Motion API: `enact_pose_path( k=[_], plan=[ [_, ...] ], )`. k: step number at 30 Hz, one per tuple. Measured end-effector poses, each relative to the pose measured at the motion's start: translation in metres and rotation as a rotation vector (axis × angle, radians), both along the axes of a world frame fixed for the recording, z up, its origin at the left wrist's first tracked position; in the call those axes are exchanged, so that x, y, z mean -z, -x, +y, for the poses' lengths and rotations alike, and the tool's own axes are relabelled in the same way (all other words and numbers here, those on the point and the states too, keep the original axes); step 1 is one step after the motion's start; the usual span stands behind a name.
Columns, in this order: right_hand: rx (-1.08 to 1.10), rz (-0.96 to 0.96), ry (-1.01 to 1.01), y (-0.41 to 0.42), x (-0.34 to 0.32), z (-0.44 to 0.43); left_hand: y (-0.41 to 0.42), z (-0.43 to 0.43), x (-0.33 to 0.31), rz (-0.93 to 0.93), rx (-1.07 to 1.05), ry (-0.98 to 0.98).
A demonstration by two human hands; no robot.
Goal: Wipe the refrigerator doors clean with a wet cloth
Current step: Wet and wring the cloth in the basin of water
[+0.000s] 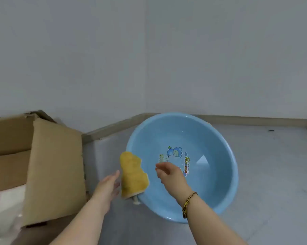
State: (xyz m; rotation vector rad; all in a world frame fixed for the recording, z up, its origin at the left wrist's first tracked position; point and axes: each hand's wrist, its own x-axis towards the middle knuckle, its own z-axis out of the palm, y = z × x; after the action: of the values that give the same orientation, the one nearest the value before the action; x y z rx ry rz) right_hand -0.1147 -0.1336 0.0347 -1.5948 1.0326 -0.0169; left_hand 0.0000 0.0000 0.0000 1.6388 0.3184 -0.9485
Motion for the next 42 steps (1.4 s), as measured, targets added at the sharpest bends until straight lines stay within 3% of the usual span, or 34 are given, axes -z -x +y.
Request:
enact_pose_path(
  k=[5, 12, 18, 26, 31, 37, 42],
  plan=[
    [-0.066, 0.009, -0.067, -0.031, 0.055, -0.012, -0.009, -0.021, 0.062, 0.260, -0.030, 0.279],
    [-0.087, -0.003, -0.345, -0.048, 0.080, -0.004, -0.015, -0.011, 0.072, 0.257, 0.029, 0.386],
    [-0.056, -0.092, -0.521, -0.058, 0.083, -0.004, -0.035, 0.010, 0.049, 0.035, 0.001, 0.360],
    [0.091, -0.499, -0.733, -0.049, 0.056, -0.023, -0.031, -0.019, -0.014, -0.406, 0.041, 0.481],
    [0.180, -0.596, -0.553, -0.016, 0.029, -0.074, -0.018, -0.078, -0.027, -0.364, 0.161, 0.576],
    [0.277, -0.085, -0.090, 0.029, 0.059, -0.116, 0.013, -0.146, 0.039, -0.289, 0.421, 0.136],
    [0.117, 0.219, 0.143, 0.029, 0.100, -0.122, 0.022, -0.165, 0.082, -0.446, 0.594, -0.199]
  ],
)
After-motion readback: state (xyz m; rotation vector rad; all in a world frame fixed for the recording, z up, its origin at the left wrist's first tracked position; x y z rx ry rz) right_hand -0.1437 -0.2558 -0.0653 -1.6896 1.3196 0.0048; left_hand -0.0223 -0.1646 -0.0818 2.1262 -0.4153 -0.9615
